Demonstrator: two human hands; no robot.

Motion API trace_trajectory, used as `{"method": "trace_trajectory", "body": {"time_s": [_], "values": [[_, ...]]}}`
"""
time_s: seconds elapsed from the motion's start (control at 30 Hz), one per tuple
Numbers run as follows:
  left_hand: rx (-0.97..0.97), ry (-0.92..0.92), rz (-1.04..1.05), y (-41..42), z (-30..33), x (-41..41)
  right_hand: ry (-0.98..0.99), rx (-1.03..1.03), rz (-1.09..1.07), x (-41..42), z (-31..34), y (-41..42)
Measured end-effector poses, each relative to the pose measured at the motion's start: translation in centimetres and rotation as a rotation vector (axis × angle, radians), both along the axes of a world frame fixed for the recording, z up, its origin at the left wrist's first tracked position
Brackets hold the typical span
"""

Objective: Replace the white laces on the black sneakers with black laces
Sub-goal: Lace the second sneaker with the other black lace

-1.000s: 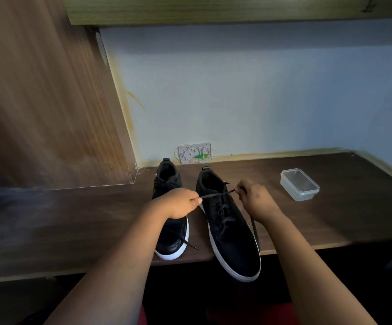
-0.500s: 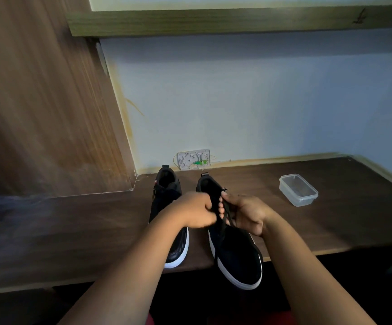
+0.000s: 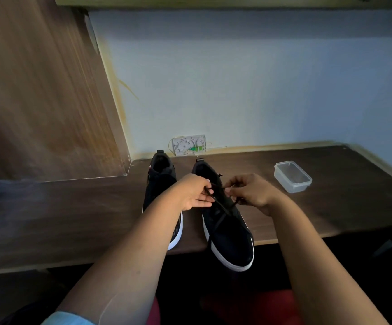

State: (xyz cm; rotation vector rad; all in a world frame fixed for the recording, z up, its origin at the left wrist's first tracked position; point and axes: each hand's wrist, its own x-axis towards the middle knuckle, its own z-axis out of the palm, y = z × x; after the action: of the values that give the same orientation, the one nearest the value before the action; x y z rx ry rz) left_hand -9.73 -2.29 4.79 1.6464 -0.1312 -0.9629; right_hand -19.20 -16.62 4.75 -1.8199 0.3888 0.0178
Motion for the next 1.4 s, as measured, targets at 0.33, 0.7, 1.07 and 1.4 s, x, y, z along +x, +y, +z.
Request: {"method": "trace_trajectory", "body": {"time_s": [0.33,0.7,1.07,1.4], "values": [[0.252,-1.117,-0.363,0.3,1.0,-1.1,-0.23,-0.404,0.142,-1.4,3.1,-0.3],[0.017,-1.472,-0.095,0.2,-0.7,-0.3,-0.224,-0.568,-0.328,2.3,-2.3,0.8],[-0.227,-0.076,0.003,-0.1,0.4,0.3,-0.314,-0.673,-0.022,0.6,-0.4,0.8],[0.123,-0.672,-0.121,3.4,0.3,2.7,0.029,-0.935,-0.024,-1.0,0.4,-3.3]]}}
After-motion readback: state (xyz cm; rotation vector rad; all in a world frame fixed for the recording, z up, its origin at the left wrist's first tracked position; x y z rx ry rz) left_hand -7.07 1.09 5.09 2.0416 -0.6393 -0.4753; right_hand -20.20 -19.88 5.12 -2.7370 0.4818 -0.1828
